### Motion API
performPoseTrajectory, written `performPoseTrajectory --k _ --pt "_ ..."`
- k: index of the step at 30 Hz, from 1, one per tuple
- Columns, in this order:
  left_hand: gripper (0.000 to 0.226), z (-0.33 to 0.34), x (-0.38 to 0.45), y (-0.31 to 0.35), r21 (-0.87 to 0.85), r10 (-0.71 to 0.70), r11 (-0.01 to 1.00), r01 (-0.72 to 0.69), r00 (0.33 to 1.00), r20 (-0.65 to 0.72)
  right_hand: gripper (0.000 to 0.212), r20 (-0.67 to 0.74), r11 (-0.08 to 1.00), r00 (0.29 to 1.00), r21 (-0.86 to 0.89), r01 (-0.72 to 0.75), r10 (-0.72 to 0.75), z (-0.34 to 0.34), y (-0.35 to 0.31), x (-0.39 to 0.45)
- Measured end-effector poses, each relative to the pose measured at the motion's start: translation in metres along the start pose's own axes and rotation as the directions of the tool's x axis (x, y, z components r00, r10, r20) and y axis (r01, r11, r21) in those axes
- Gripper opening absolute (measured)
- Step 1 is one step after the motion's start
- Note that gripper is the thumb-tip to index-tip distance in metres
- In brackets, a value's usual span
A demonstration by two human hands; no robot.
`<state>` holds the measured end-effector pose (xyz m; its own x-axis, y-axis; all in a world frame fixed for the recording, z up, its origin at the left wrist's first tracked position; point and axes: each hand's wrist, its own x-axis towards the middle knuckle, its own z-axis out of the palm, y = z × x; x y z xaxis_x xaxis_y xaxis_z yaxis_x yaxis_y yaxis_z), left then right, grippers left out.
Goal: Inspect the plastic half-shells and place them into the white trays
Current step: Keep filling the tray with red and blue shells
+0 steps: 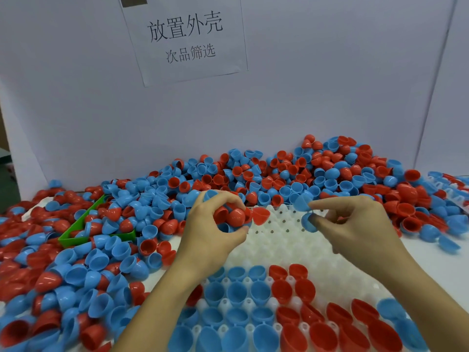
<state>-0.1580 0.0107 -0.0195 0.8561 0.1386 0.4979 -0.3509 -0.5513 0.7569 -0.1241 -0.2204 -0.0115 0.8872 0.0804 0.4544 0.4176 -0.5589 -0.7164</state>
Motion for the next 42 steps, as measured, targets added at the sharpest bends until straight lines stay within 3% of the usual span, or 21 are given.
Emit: performPoseTrajectory --k 7,11,16,21,24,28,34,42 --pt "0.031 -0.001 0.003 -0.006 -0.161 -0.092 0.982 0.099 0.995 0.049 0.026 0.126 0.986 0.980 0.029 -0.161 0.156 -0.010 0.002 0.004" --pt "0.032 -0.001 0.003 -0.008 -0.185 -0.095 0.978 0.102 0.994 0.046 0.040 0.203 0.990 0.969 -0.009 -0.141 0.139 -0.011 0.005 0.004" --pt "0.031 -0.001 0.003 -0.008 -0.220 -0.093 0.970 0.099 0.995 0.038 0.025 0.270 0.993 0.956 -0.010 -0.120 0.118 -0.014 0.005 0.005" --pt "0.030 -0.001 0.003 -0.006 -0.265 -0.088 0.960 0.093 0.996 0.031 0.012 0.347 0.988 0.929 -0.123 -0.091 0.129 -0.019 0.004 0.006" --pt "0.031 -0.001 0.003 -0.006 -0.274 -0.092 0.957 0.098 0.995 0.036 0.036 0.427 0.985 0.893 -0.147 -0.087 0.142 -0.021 0.002 0.003" --pt "0.033 0.002 0.003 -0.005 -0.282 -0.082 0.955 0.092 0.995 0.049 0.037 0.528 0.958 0.838 -0.286 0.023 0.137 -0.017 0.002 0.000" --pt "0.033 0.000 0.002 -0.007 -0.283 -0.071 0.956 0.080 0.997 0.043 0.020 0.429 0.909 0.899 -0.404 0.103 0.089 -0.017 0.004 0.003" --pt "0.031 0.002 0.002 -0.007 -0.286 -0.074 0.955 0.082 0.996 0.039 0.020 0.477 0.823 0.861 -0.551 0.138 0.175 0.003 0.012 -0.003"
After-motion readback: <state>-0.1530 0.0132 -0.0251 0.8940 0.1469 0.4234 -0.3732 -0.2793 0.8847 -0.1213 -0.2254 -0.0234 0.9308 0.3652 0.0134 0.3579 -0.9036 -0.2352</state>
